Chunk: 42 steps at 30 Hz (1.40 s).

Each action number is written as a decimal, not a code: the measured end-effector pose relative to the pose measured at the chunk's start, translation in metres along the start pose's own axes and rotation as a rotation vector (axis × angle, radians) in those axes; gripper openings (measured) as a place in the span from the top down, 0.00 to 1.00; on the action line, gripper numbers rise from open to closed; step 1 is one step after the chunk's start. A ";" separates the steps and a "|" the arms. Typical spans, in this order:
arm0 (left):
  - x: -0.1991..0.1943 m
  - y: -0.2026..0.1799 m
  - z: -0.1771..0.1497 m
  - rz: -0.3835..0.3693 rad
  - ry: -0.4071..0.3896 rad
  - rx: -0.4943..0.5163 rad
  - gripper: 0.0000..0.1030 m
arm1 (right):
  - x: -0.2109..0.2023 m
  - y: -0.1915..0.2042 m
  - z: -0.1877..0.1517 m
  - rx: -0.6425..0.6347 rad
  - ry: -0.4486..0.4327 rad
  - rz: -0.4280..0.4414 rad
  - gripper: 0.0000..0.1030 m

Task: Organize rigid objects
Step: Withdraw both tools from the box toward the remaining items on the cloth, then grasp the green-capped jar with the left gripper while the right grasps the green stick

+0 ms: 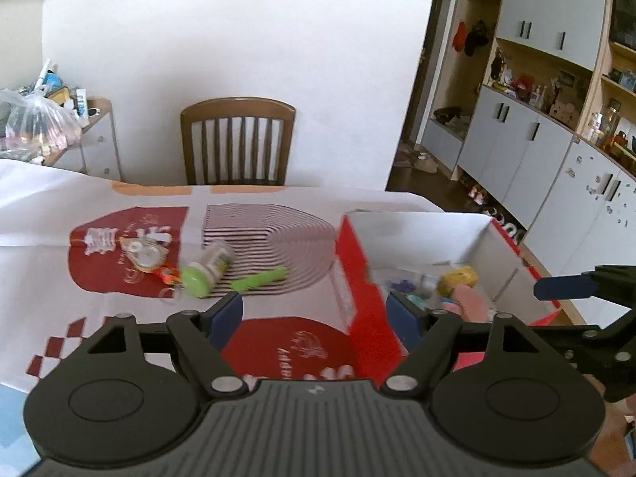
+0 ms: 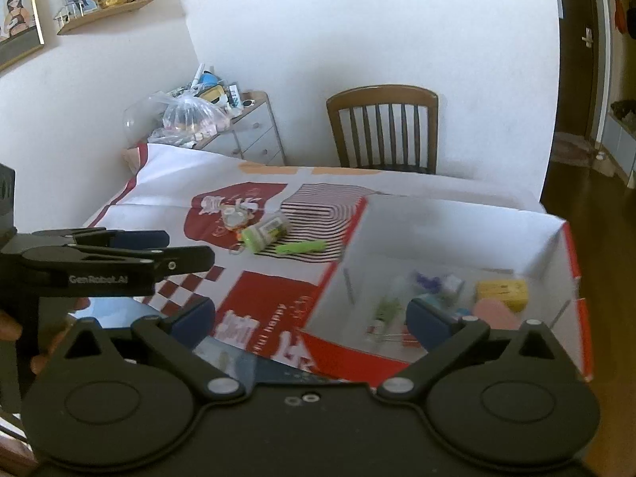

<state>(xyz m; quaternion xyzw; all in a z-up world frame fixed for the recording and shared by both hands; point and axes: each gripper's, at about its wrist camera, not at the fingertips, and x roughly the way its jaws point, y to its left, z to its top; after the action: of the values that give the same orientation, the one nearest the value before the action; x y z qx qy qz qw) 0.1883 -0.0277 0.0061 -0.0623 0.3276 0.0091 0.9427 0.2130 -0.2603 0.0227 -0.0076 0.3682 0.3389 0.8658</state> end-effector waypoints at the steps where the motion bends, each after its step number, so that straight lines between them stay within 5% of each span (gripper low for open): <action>1: 0.001 0.008 0.000 0.002 -0.004 -0.002 0.20 | 0.004 0.005 0.002 0.004 0.001 -0.003 0.01; 22: 0.086 0.118 0.005 0.004 -0.040 0.067 0.20 | 0.146 0.065 0.064 0.218 0.085 -0.183 0.02; 42: 0.172 0.144 0.000 -0.047 0.023 0.126 0.21 | 0.265 0.031 0.076 0.397 0.239 -0.394 0.30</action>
<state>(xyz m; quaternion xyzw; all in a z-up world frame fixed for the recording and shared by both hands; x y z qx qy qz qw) 0.3150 0.1107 -0.1164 -0.0105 0.3369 -0.0345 0.9409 0.3751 -0.0623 -0.0851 0.0505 0.5180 0.0825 0.8499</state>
